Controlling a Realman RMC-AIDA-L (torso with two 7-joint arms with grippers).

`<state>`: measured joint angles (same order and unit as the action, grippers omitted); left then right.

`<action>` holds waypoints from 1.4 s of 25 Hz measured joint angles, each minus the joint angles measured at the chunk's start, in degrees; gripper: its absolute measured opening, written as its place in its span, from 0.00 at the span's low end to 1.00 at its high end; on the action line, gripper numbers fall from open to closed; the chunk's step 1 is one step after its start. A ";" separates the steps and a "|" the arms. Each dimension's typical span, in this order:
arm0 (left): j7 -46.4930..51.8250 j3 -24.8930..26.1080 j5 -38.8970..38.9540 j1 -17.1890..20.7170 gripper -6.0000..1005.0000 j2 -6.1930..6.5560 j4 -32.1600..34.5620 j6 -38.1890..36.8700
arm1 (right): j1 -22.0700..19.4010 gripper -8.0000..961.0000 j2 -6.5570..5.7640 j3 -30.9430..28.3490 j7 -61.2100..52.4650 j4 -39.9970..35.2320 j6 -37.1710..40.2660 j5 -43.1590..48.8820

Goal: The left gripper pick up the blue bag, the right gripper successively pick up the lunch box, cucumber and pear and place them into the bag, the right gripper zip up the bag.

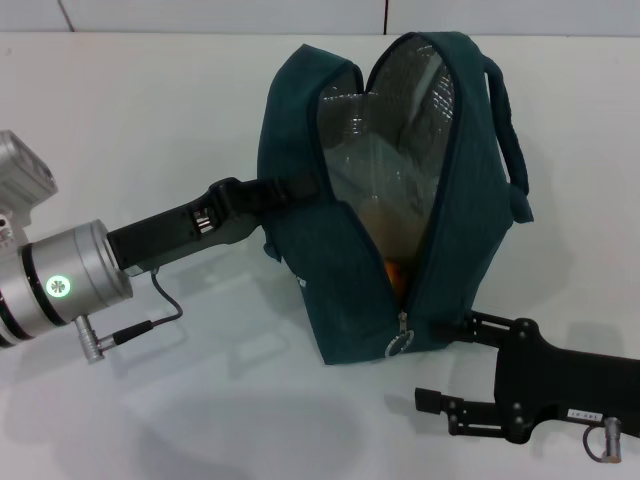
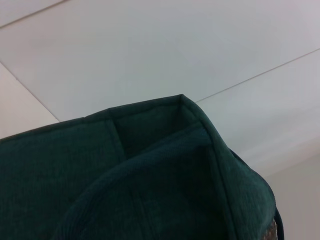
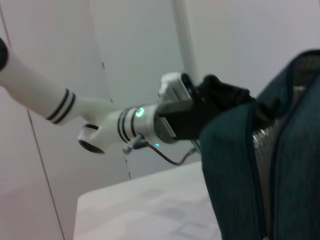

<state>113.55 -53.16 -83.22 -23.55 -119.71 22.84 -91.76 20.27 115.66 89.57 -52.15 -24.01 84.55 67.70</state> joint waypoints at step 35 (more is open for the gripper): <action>-0.38 -0.01 0.00 -0.05 0.04 0.00 0.01 -0.09 | 2.14 0.78 0.35 13.46 -0.75 -1.66 -8.71 -10.72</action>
<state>113.17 -53.17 -83.22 -23.61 -119.70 22.85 -91.85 22.41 116.01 103.04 -52.90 -25.67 75.85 56.99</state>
